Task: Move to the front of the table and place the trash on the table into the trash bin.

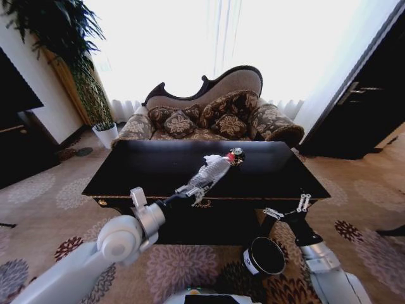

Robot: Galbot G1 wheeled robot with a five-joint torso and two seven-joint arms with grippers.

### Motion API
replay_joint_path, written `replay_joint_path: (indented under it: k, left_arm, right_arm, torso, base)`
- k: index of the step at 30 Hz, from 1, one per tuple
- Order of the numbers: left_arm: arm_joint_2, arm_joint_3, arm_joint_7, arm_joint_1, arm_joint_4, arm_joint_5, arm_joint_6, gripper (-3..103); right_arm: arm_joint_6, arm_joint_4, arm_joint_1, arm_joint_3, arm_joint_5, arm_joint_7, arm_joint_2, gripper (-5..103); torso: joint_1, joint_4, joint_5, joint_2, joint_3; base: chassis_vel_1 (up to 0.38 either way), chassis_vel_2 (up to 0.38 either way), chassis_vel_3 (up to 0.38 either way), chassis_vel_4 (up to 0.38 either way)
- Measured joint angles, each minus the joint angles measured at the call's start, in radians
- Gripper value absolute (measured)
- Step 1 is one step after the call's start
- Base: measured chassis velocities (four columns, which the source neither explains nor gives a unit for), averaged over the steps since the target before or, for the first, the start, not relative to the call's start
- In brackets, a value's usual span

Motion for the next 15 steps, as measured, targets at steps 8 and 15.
replay_joint_path:
  k: [8, 15]
  left_arm:
    - [-0.038, -0.001, -0.023, 0.041, -0.019, -0.093, -0.009, 36]
    - [-0.063, 0.030, -0.023, 0.060, -0.034, -0.106, -0.009, 36]
  right_arm:
    - [0.041, -0.005, -0.005, -0.004, -0.051, 0.011, 0.016, 100]
    - [0.052, 0.025, 0.000, -0.020, -0.110, 0.031, 0.028, 100]
  torso:
    - [0.000, 0.0000, 0.0000, 0.000, 0.000]
    - [0.000, 0.0000, 0.0000, 0.000, 0.000]
  base:
    - [0.000, 0.000, 0.000, 0.000]
    - [0.000, 0.000, 0.000, 0.000]
